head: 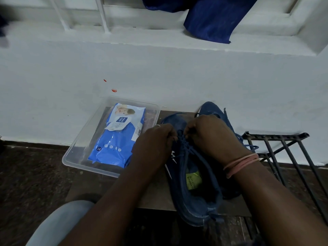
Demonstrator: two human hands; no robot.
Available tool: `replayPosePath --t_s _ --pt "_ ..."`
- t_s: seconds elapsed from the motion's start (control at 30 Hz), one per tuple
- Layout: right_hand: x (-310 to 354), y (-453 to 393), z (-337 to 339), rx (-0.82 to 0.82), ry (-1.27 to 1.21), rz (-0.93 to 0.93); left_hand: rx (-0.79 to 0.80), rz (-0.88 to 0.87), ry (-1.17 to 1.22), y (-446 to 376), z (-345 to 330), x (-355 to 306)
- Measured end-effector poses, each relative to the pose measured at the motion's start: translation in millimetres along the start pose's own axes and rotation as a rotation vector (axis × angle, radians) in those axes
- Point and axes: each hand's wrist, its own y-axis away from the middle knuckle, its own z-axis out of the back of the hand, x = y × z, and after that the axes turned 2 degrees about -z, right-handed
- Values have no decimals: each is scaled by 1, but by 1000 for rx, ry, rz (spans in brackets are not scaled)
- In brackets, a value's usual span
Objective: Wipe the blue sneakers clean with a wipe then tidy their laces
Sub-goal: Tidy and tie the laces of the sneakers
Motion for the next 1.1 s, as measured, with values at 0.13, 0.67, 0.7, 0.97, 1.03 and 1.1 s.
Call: replayPosePath --t_s 0.13,0.67,0.7,0.97,1.03,1.1 --pt "7 4 0 -3 -109 21 -35 -18 -10 0 -2 -3" --pt "1 4 23 114 -247 -95 -11 126 89 5 8 -17" --pt "-3 6 27 119 -231 -96 -10 155 99 6 10 -17" --pt "-7 14 22 110 -135 32 38 177 188 14 9 -20" --pt "-8 14 21 83 -207 58 23 164 202 14 8 -20" --pt "-8 14 20 98 -230 73 17 118 186 13 6 -19"
